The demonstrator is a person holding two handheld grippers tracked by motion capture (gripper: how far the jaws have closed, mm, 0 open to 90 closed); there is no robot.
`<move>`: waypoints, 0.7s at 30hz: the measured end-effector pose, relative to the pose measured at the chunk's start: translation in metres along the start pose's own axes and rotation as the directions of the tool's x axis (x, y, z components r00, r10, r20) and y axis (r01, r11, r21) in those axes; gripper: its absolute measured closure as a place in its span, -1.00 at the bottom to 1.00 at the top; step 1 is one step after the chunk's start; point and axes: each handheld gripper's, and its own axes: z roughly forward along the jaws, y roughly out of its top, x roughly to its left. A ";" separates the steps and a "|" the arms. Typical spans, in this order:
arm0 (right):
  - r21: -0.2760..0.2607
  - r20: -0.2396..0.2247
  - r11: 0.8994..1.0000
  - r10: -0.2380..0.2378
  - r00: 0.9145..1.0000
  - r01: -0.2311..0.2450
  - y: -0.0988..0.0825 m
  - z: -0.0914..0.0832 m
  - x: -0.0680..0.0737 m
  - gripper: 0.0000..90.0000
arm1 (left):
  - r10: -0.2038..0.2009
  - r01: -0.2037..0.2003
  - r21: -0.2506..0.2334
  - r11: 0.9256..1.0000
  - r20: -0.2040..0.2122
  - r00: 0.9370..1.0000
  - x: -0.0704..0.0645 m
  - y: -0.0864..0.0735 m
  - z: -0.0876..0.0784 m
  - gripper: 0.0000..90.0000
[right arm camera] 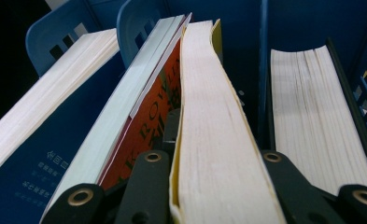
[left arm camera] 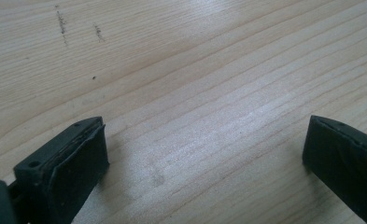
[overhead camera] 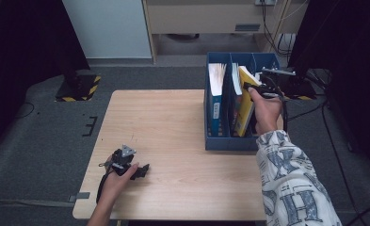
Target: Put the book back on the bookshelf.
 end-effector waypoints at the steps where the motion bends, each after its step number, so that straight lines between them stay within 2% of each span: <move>1: 0.001 0.000 1.000 -0.001 1.000 0.001 0.000 0.001 0.000 0.65 | 0.001 -0.001 0.001 1.000 0.000 1.000 0.000 0.000 0.000 -1.00; 21: 0.032 0.024 0.999 -0.012 1.000 0.011 -0.007 0.013 0.002 0.66 | 0.008 -0.008 0.002 1.000 0.005 1.000 0.000 0.001 0.001 -1.00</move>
